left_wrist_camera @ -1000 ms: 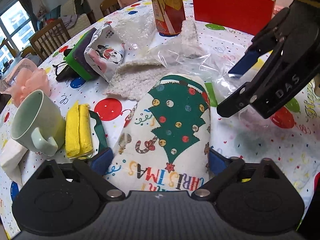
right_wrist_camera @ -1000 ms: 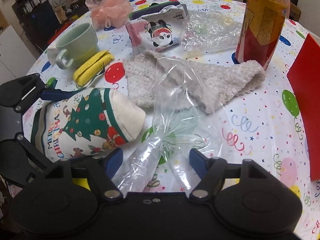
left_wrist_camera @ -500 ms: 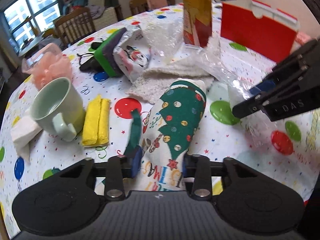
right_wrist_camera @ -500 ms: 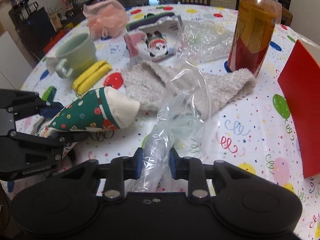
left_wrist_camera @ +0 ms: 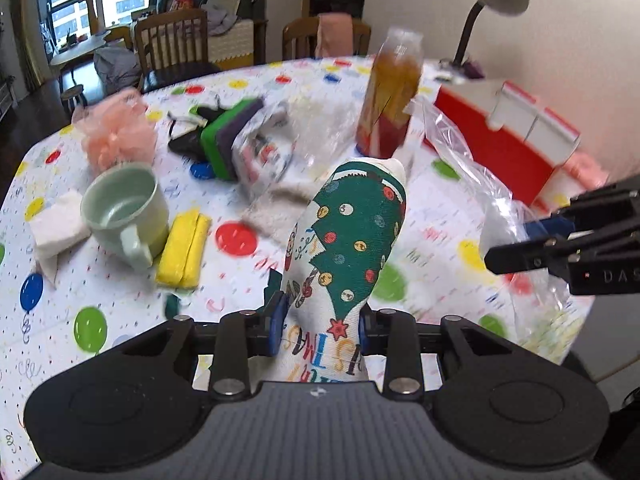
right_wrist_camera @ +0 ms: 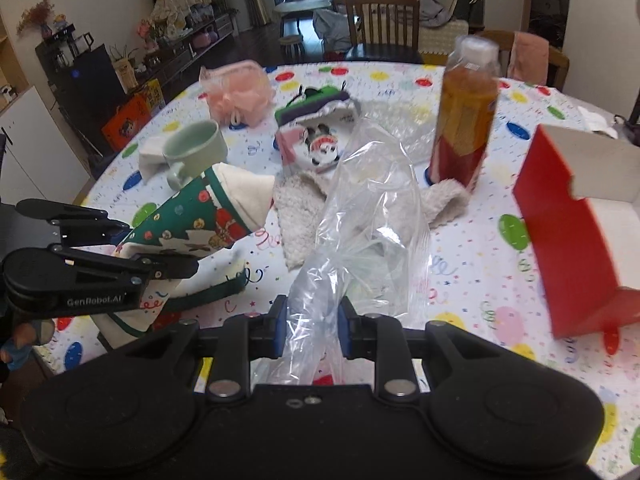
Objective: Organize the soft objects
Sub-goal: 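Close the right gripper on the plastic bag while the left gripper grasps the Christmas bag, then carry both bags into the red box and open both grippers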
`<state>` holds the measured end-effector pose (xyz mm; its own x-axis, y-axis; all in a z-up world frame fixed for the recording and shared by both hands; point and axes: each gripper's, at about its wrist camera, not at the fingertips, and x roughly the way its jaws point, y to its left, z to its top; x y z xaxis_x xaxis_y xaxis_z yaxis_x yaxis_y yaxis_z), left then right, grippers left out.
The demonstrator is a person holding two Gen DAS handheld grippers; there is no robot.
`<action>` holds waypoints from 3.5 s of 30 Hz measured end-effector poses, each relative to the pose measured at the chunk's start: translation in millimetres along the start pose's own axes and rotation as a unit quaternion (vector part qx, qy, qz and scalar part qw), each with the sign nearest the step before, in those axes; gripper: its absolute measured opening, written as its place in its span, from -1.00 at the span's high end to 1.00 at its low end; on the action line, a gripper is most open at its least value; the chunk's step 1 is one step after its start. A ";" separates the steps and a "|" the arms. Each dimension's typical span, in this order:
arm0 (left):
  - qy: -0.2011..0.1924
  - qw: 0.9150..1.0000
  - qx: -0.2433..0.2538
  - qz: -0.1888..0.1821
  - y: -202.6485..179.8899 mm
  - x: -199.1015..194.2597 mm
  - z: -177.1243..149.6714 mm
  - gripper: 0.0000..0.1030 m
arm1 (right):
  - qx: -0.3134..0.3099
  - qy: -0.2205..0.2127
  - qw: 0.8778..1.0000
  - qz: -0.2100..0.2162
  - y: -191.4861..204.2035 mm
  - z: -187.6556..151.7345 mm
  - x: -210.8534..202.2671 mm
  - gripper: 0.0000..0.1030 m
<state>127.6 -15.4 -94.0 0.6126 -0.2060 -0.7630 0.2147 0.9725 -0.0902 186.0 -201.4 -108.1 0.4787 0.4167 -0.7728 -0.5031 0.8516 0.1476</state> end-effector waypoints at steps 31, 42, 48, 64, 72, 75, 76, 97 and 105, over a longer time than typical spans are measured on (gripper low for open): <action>-0.036 0.990 -0.002 -0.135 -163.4 19.7 222.8 0.37 | 0.043 -0.034 0.997 -0.050 -184.6 40.0 -91.6 0.54; -0.028 0.987 0.004 -0.159 -234.7 84.4 285.0 0.37 | 0.053 -0.019 0.996 -0.068 -271.7 57.2 -78.3 0.54; 0.018 0.989 -0.003 -0.145 -255.2 147.4 279.0 0.37 | 0.057 0.002 0.996 -0.072 -308.5 56.8 -63.7 0.54; 0.133 0.987 0.009 -0.088 -282.5 287.3 249.4 0.37 | 0.062 0.073 0.992 -0.080 -369.6 40.6 1.9 0.53; 0.182 0.981 0.021 -0.065 -293.8 323.9 244.5 0.34 | 0.045 0.101 0.991 -0.080 -375.7 39.4 25.3 0.47; 0.191 0.979 0.030 -0.063 -296.2 329.8 246.5 0.29 | 0.049 0.107 0.990 -0.079 -379.6 39.1 29.5 0.43; 0.194 0.979 0.031 -0.063 -296.7 331.4 246.3 0.27 | 0.052 0.109 0.990 -0.076 -382.3 39.0 30.9 0.43; 0.127 0.986 0.047 -0.096 -296.0 275.2 246.9 -0.46 | 0.060 0.070 0.995 -0.032 -385.8 45.9 -5.5 -0.23; 0.067 0.991 0.052 -0.102 -286.2 219.7 246.4 -0.46 | 0.057 0.033 0.998 -0.025 -366.5 49.8 -38.4 -0.34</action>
<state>388.1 -365.7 -78.1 0.4440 -0.3739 -0.8143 0.4051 0.8944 -0.1897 387.9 -513.6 -101.7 0.4519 0.3536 -0.8190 -0.3927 0.9032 0.1733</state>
